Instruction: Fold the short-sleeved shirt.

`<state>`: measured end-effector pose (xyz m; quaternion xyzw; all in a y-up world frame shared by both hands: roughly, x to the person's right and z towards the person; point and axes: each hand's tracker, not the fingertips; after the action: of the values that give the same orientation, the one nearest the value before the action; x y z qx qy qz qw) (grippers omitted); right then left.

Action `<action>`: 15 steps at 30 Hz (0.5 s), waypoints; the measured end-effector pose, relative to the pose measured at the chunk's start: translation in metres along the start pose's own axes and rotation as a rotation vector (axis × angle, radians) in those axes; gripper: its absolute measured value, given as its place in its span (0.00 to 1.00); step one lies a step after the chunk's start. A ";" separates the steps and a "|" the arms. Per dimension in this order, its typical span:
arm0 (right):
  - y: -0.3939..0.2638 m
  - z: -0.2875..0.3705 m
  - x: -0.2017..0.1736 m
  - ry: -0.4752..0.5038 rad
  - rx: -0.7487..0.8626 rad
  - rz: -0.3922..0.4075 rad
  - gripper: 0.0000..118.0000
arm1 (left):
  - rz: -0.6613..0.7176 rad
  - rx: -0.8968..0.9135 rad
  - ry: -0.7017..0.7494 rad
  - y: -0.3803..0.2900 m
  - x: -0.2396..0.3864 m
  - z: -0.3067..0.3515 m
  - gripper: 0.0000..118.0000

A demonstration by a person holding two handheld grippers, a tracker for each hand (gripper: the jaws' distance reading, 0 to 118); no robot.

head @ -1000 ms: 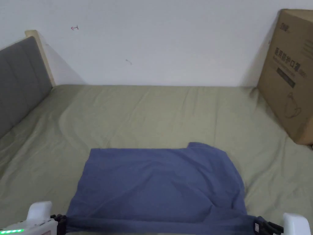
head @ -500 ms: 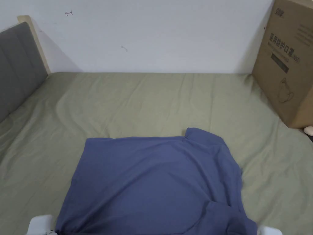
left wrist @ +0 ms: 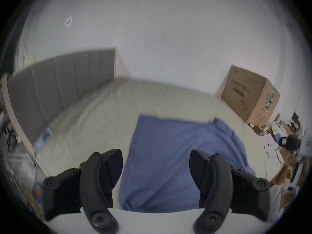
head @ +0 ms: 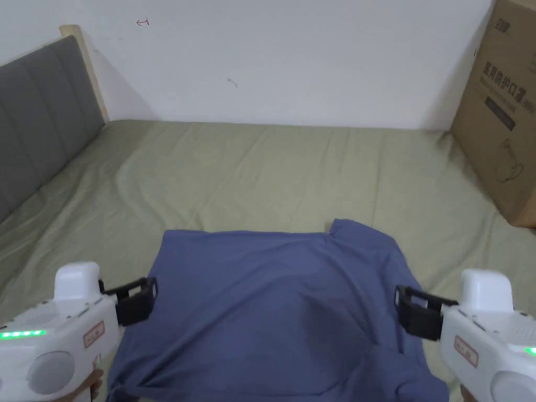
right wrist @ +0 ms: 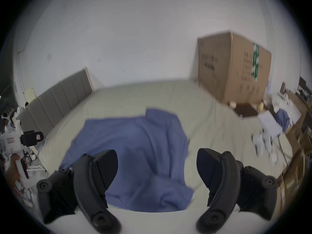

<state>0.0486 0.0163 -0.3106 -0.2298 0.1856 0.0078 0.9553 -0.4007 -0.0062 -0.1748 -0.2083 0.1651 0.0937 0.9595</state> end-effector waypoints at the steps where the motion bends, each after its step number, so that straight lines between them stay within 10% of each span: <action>1: 0.009 0.005 -0.005 -0.005 0.041 0.006 0.85 | -0.015 0.035 0.001 0.009 0.011 0.006 0.71; 8: 0.033 0.026 -0.029 -0.095 0.266 0.056 0.81 | -0.063 0.189 -0.001 0.039 0.045 0.028 0.63; 9: 0.033 0.029 -0.031 -0.104 0.286 0.058 0.72 | -0.059 0.203 -0.026 0.040 0.046 0.029 0.51; 11: 0.032 0.031 -0.034 -0.137 0.307 0.057 0.24 | -0.033 0.230 -0.049 0.037 0.047 0.031 0.05; 12: 0.031 0.030 -0.035 -0.150 0.312 0.070 0.04 | -0.023 0.227 -0.055 0.037 0.048 0.031 0.00; 15: 0.030 0.030 -0.035 -0.144 0.314 0.077 0.00 | -0.024 0.207 -0.093 0.034 0.046 0.030 0.00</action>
<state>0.0238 0.0585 -0.2868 -0.0693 0.1241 0.0318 0.9893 -0.3586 0.0424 -0.1782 -0.1057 0.1270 0.0743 0.9835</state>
